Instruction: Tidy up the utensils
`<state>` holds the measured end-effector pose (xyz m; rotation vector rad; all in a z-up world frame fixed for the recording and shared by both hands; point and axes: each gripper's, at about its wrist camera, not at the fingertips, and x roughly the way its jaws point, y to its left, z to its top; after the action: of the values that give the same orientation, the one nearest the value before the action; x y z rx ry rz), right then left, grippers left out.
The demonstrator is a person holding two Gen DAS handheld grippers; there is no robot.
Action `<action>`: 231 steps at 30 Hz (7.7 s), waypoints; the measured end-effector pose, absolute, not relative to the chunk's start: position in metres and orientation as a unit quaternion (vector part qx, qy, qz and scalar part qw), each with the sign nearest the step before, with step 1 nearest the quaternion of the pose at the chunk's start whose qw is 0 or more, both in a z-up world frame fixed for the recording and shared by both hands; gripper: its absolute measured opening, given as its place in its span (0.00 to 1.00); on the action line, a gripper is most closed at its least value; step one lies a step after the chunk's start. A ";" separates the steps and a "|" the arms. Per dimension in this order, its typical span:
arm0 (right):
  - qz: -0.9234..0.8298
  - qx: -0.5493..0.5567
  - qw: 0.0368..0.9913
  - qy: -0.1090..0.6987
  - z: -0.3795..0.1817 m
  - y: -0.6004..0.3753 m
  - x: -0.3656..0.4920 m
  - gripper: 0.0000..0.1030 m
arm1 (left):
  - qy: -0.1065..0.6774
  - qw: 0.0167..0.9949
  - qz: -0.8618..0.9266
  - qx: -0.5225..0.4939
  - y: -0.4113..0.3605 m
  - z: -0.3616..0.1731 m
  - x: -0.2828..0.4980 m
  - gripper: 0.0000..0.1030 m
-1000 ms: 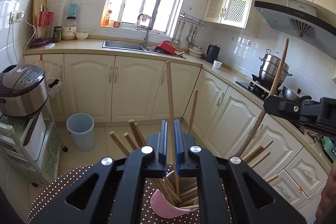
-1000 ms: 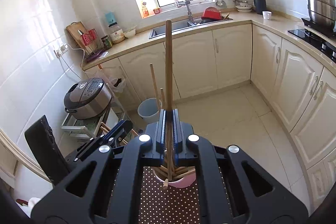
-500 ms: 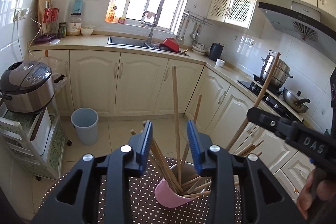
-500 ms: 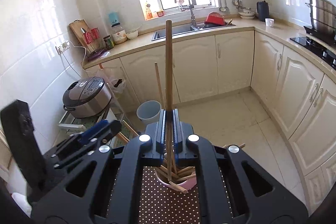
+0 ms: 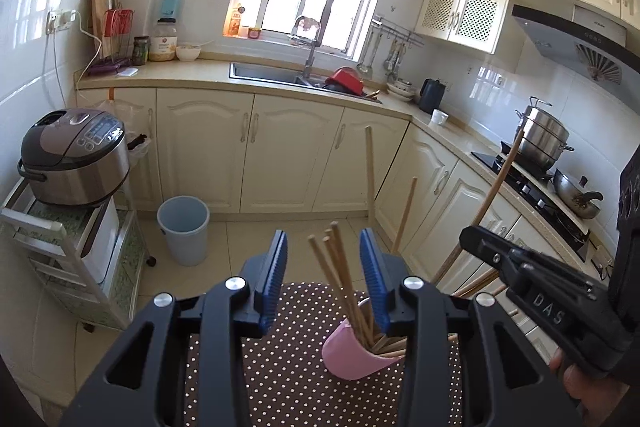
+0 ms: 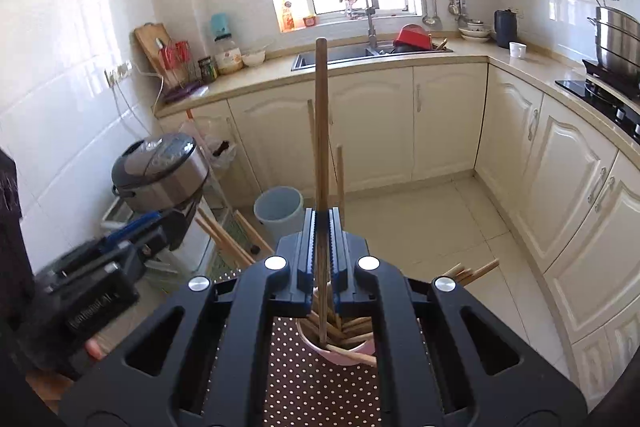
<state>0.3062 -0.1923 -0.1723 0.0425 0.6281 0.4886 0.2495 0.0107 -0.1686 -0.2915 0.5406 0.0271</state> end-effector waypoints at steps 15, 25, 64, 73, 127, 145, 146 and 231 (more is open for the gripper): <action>0.237 -0.035 0.908 0.345 -0.219 -0.169 0.302 0.07 | 0.316 0.938 0.021 -0.141 0.023 -0.189 0.254 0.38; 0.231 -0.041 0.905 0.355 -0.232 -0.169 0.301 0.07 | 0.344 0.928 0.014 -0.140 0.016 -0.199 0.260 0.38; 0.202 0.035 0.911 0.358 -0.198 -0.210 0.244 0.08 | 0.373 0.925 0.003 -0.079 -0.020 -0.194 0.213 0.47; 0.198 0.041 0.918 0.341 -0.178 -0.209 0.219 0.08 | 0.357 0.932 -0.006 -0.064 -0.024 -0.178 0.197 0.48; 0.165 0.001 0.959 0.231 -0.075 -0.277 -0.019 0.73 | 0.201 0.979 0.024 -0.018 -0.096 -0.059 -0.044 0.78; 0.178 0.003 0.956 0.233 -0.073 -0.285 -0.030 0.74 | 0.192 0.981 0.026 -0.015 -0.104 -0.054 -0.058 0.78; 0.178 0.004 0.956 0.234 -0.073 -0.285 -0.030 0.74 | 0.193 0.981 0.025 -0.015 -0.103 -0.054 -0.058 0.78; 0.169 0.020 0.950 0.263 -0.091 -0.283 -0.023 0.75 | 0.219 0.975 0.024 0.000 -0.103 -0.072 -0.042 0.78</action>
<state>-0.0229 -0.2834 -0.0906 0.0416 0.5353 0.3440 -0.0417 -0.1031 -0.0725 0.0010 0.4418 0.0488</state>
